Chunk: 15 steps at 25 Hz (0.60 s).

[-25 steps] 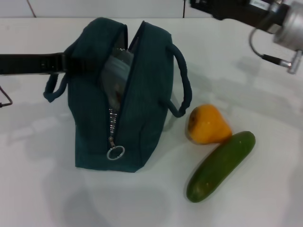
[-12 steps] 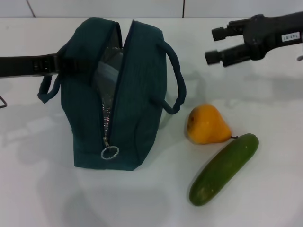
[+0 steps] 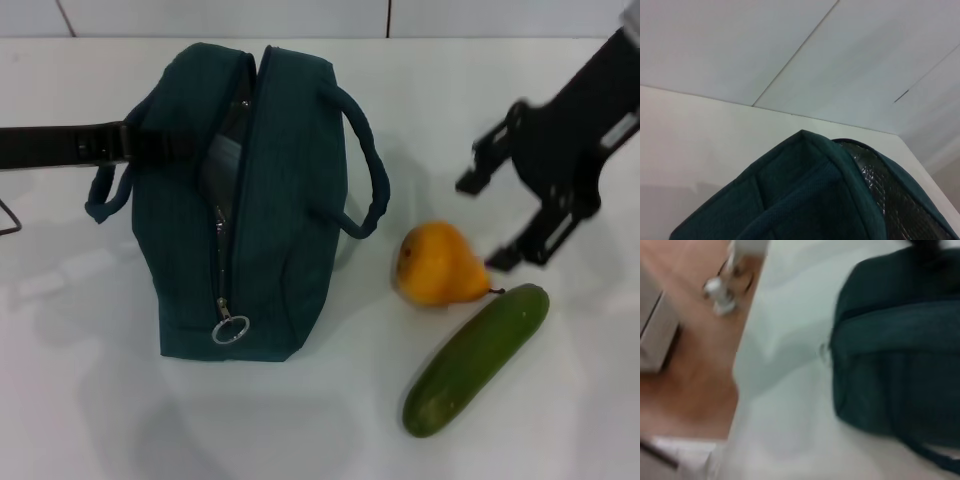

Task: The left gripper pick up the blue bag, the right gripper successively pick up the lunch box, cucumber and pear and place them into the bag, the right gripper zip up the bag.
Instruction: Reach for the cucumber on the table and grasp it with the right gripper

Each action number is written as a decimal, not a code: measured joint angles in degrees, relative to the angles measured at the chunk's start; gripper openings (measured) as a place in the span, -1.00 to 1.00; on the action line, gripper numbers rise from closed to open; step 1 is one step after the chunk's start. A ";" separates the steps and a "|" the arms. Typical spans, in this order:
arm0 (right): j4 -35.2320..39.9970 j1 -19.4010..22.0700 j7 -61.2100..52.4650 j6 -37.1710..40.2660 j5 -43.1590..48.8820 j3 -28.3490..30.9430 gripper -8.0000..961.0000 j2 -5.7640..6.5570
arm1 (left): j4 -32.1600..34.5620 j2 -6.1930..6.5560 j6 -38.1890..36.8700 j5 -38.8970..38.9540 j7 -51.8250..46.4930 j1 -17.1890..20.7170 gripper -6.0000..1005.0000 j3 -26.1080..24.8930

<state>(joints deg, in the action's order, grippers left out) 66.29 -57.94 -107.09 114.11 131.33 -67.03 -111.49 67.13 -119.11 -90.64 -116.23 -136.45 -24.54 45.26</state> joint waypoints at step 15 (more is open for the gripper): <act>5.18 1.02 -2.49 -3.84 5.95 -24.77 0.79 -4.64 | -2.72 -0.25 0.20 0.47 1.77 0.68 -0.93 0.00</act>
<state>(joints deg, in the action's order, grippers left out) 71.48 -56.92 -109.58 110.27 137.28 -91.80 -116.13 64.41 -119.36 -90.44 -115.76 -134.68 -23.87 45.26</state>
